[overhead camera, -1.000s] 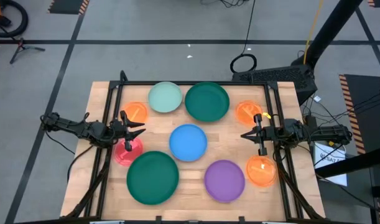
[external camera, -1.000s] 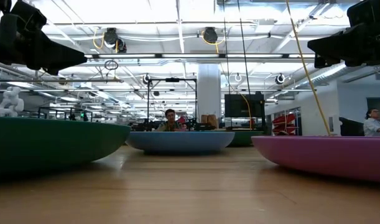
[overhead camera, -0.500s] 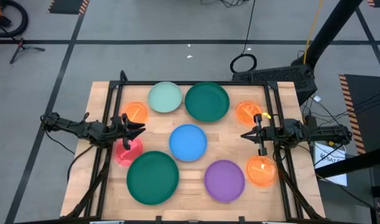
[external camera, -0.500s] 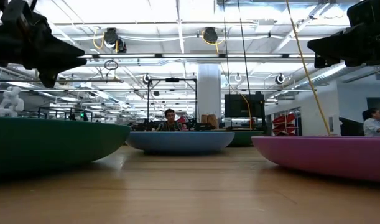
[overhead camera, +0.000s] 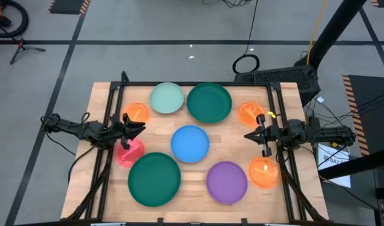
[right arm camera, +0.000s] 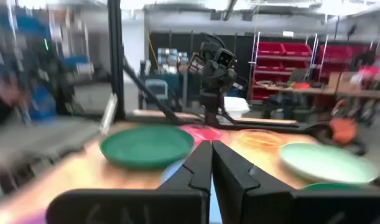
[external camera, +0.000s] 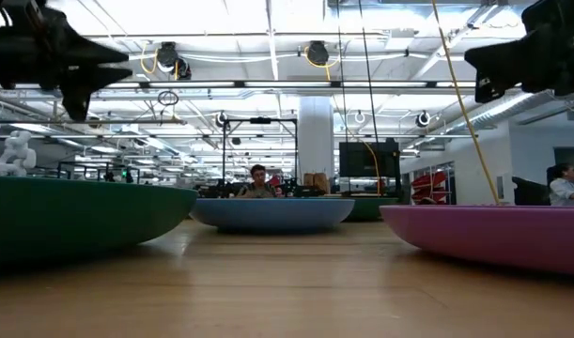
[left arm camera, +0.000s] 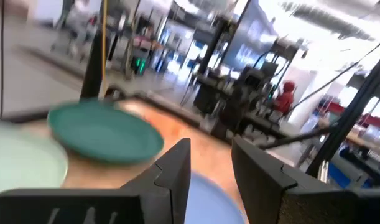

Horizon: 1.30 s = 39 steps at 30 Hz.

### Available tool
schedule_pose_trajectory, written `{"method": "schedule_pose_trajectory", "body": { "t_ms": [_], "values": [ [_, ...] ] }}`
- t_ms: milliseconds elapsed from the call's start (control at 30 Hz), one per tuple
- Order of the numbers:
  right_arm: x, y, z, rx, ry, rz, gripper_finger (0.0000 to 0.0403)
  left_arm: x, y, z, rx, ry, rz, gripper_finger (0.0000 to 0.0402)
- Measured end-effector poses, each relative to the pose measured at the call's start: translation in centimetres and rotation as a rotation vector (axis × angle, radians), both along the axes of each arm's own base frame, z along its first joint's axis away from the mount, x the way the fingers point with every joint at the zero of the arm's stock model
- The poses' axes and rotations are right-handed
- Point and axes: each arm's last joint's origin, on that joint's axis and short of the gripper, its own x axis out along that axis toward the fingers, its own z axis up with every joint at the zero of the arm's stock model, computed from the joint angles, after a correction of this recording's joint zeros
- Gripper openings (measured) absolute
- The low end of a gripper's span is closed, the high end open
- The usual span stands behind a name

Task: Stack plastic plates
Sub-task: Stack the bottom green plate on the top green plate

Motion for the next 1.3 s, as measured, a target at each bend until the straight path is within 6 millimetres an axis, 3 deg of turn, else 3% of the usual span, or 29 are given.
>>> {"method": "schedule_pose_trajectory", "body": {
  "t_ms": [233, 400, 500, 667, 1067, 1300],
  "values": [
    [0.0, -0.6, 0.7, 0.201, -0.069, -0.174, 0.0009, -0.4, 0.2, 1.8, 0.11, -0.151, 0.041, 0.0122],
    [0.5, -1.2, 0.4, 0.167, 0.0, -0.411, 0.0009, -0.4, 0.5, 2.0, 0.206, -0.139, 0.1, 0.0122],
    [0.8, -1.4, 2.1, 0.176, -0.02, -0.449, 0.0009, -0.5, 0.8, 2.2, 0.26, -0.142, 0.149, 0.0122],
    [2.1, -1.5, 3.0, 0.226, 0.064, -0.452, 0.0009, -0.6, 1.4, 2.4, 0.347, -0.131, 0.244, 0.0122],
    [7.7, -1.4, 6.5, 0.184, 0.229, -0.468, 0.0009, -1.1, 2.5, 3.8, 0.375, -0.152, 0.377, 0.0122],
    [11.6, -1.3, 7.8, 0.15, 0.298, -0.473, 0.0009, -1.1, 2.4, 4.3, 0.349, 0.007, 0.317, 0.0122]
  ]
}}
